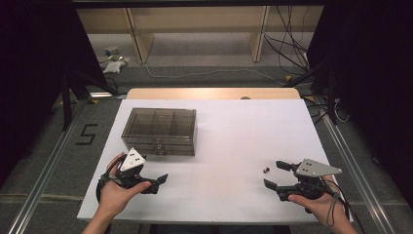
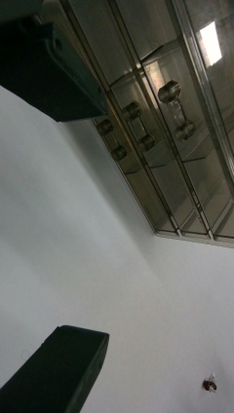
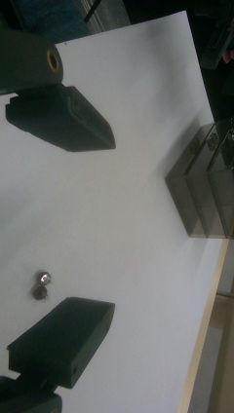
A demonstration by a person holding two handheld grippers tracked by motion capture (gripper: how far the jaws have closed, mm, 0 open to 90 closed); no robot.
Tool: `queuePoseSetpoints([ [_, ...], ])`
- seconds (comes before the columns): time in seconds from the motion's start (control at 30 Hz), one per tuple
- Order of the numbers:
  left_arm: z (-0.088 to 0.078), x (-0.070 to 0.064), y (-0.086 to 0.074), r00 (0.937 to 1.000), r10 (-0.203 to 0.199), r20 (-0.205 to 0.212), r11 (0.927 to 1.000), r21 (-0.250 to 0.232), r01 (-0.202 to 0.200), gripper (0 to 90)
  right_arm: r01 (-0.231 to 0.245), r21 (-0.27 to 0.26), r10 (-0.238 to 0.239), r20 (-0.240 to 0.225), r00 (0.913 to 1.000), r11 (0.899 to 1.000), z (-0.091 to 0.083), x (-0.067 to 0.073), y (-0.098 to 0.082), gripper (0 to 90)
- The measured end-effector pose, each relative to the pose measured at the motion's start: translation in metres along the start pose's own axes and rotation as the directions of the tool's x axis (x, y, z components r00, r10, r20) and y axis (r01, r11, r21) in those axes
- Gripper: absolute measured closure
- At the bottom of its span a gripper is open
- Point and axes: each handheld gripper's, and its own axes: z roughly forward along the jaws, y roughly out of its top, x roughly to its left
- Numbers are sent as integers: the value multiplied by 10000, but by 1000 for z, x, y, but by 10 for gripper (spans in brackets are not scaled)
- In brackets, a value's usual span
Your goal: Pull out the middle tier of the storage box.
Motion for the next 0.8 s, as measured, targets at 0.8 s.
queuePoseSetpoints([
  [0.8, 21, 21, -7, 9250, 2926, -2424, 9560, 959, -2773, 320, -71, 85, 69, 185, 9998, 9999, -1, -3, -1, 208],
])
